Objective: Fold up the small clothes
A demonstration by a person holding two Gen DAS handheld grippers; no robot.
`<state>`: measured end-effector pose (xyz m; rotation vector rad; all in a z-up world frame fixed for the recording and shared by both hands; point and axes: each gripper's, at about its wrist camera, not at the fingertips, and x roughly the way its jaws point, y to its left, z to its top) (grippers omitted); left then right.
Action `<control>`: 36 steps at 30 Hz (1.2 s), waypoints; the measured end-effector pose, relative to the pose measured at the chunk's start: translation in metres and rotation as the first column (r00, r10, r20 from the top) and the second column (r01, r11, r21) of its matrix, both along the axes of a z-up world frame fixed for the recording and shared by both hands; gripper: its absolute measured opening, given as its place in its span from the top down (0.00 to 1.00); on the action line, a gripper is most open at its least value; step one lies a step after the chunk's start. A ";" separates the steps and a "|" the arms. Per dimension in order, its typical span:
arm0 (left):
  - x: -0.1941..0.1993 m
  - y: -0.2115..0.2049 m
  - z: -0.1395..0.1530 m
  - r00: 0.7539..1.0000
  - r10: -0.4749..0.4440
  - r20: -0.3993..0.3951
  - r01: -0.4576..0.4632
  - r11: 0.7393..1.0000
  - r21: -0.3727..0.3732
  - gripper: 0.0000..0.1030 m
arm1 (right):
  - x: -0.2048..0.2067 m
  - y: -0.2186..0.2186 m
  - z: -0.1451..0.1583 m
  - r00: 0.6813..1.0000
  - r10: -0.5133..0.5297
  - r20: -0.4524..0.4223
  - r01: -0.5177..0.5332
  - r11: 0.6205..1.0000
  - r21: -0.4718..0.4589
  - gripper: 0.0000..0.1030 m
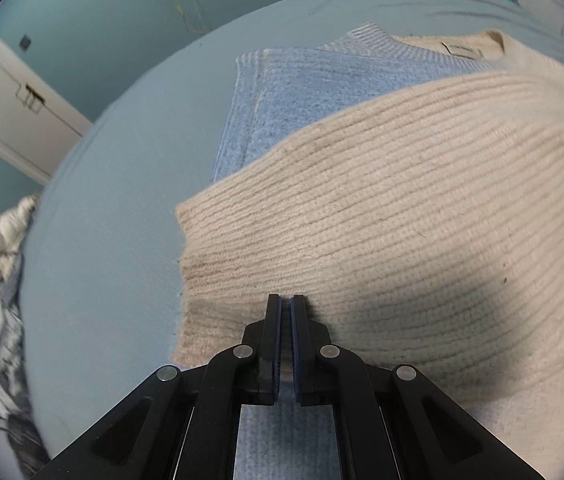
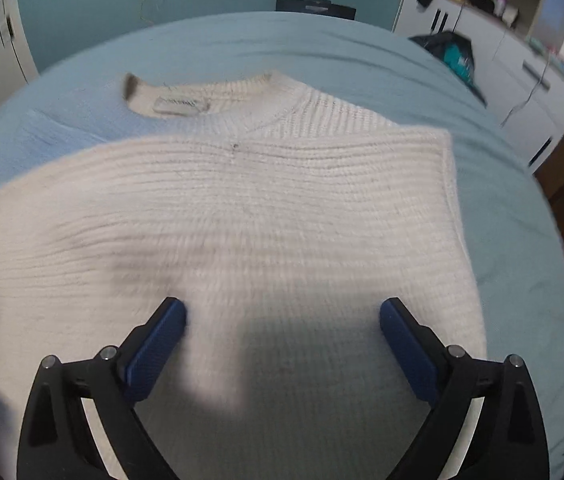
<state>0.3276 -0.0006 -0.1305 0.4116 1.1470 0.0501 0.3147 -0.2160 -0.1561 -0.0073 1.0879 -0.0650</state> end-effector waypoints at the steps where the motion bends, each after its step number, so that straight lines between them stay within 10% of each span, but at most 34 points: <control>1: -0.002 0.000 0.004 1.000 -0.002 -0.002 0.002 1.000 0.000 0.97 | -0.011 -0.007 0.006 1.000 -0.008 0.012 0.007 0.999 0.043 0.07; 4: -0.005 0.010 0.026 0.999 0.045 -0.023 -0.048 0.986 -0.160 0.97 | -0.041 -0.030 0.035 0.996 -0.057 0.064 0.046 0.985 0.165 0.07; 7: -0.019 0.029 0.055 0.993 0.086 -0.078 -0.111 0.905 -0.410 0.97 | -0.081 -0.055 0.071 0.985 -0.111 0.130 0.067 0.951 0.303 0.07; 14: -0.082 0.040 0.103 0.994 0.041 -0.103 -0.095 0.788 -0.609 0.97 | -0.162 -0.101 0.092 0.933 -0.300 0.199 0.150 0.827 0.541 0.06; 23: -0.136 0.073 0.098 0.983 0.016 -0.184 -0.162 0.557 -0.814 0.96 | -0.226 -0.091 0.107 0.932 -0.256 0.255 0.071 0.821 0.566 0.06; 25: -0.148 0.077 0.100 0.988 0.034 -0.148 -0.138 0.609 -0.781 0.87 | -0.230 -0.084 0.105 0.940 -0.246 0.235 0.073 0.822 0.565 0.06; 27: -0.155 0.074 0.100 0.994 0.056 -0.092 -0.105 0.700 -0.706 0.06 | -0.236 -0.075 0.108 0.945 -0.216 0.243 0.058 0.848 0.527 0.06; 29: -0.157 0.061 0.098 0.998 0.052 -0.021 -0.054 0.804 -0.592 0.00 | -0.239 -0.066 0.110 0.948 -0.182 0.260 0.034 0.873 0.487 0.06; 36: -0.145 0.045 0.074 0.994 0.102 -0.045 -0.111 0.890 -0.442 0.00 | -0.250 -0.070 0.106 0.959 -0.159 0.234 0.046 0.904 0.426 0.06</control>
